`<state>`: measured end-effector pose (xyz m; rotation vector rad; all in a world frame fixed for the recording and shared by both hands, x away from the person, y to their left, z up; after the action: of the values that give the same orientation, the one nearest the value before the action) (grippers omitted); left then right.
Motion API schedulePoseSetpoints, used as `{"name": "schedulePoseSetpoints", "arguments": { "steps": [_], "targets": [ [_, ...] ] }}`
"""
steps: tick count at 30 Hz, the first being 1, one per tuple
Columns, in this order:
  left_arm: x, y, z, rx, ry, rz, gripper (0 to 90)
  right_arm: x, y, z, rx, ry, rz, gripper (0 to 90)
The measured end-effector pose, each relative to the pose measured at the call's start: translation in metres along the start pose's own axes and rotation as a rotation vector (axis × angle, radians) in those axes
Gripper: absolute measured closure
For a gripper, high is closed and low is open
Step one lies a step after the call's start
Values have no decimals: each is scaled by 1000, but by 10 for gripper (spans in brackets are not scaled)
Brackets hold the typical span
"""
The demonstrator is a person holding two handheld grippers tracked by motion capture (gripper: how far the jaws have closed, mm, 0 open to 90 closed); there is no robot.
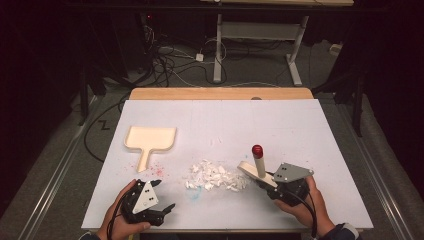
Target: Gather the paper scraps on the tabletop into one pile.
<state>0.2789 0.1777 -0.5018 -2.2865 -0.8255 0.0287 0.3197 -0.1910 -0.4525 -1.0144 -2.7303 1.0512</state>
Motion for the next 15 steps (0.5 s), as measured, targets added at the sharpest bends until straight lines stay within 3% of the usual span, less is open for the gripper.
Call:
{"name": "schedulePoseSetpoints", "arguments": {
  "steps": [6,15],
  "targets": [
    [0,-1,0,-3,-3,0,160,6,1,-6,-27,-3,-1,678],
    [0,1,0,2,-6,0,160,-17,-2,-17,-99,39,91,678]
  ]
}}
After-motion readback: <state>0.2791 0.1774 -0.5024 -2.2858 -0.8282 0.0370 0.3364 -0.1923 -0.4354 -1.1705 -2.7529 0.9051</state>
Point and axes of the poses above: each handheld gripper's, and its own axes: y roughly forward along the jaws, z roughly out of its underside, x roughly to its left, the point moved 4 cm from there along y, roughly forward along the jaws, and after that the axes turned 3 degrees about -x, right-handed, at the moved point
